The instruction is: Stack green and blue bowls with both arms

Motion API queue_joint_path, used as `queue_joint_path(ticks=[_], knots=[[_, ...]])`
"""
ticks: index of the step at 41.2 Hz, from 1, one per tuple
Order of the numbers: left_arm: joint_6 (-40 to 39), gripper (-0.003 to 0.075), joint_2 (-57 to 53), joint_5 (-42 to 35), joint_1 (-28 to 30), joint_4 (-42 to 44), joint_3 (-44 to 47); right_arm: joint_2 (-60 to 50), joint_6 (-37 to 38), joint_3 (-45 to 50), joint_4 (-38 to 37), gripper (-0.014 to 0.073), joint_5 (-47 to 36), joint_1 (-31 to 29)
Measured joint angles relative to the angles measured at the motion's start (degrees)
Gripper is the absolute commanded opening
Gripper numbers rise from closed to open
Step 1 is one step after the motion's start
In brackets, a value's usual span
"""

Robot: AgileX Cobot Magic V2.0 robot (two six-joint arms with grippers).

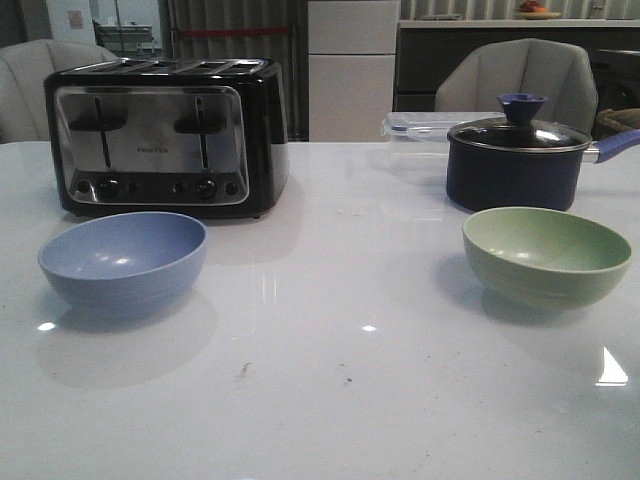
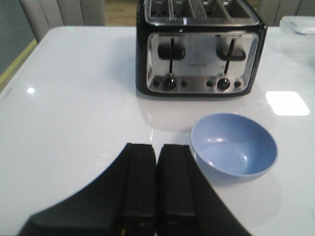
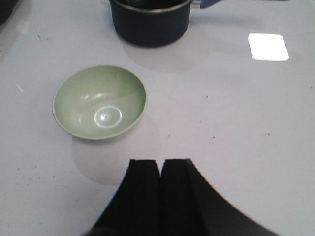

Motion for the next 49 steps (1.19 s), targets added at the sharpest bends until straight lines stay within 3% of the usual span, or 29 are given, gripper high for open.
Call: queue_joint_path(ticks=[10, 15, 18, 20, 24, 28, 40, 49], knots=[[0.0, 0.0093, 6.7, 0.5, 0.0, 0.0, 0.0, 6.5, 0.0, 0.0, 0.0, 0.0067, 1.6, 0.0], [0.0, 0.0109, 9.1, 0.5, 0.0, 0.0, 0.0, 9.4, 0.0, 0.0, 0.0, 0.0223, 1.6, 0.0], [0.0, 0.0178, 10.4, 0.5, 0.0, 0.0, 0.0, 11.1, 0.0, 0.0, 0.0, 0.0397, 1.6, 0.0], [0.0, 0.0266, 11.0, 0.5, 0.0, 0.0, 0.0, 12.3, 0.0, 0.0, 0.0, 0.0493, 1.2, 0.0], [0.0, 0.0427, 12.4, 0.5, 0.0, 0.0, 0.0, 15.0, 0.0, -0.2, 0.0, 0.0591, -0.3, 0.0], [0.0, 0.0484, 13.4, 0.3, 0.0, 0.0, 0.0, 18.6, 0.0, -1.5, 0.0, 0.0592, -1.0, 0.0], [0.0, 0.0435, 14.2, -1.1, 0.0, 0.0, 0.0, 35.4, 0.0, -14.0, 2.4, 0.0592, 0.7, 0.0], [0.0, 0.0435, 14.2, -1.1, 0.0, 0.0, 0.0, 50.0, -4.1, -24.9, 6.6, 0.0592, 4.8, -0.1]])
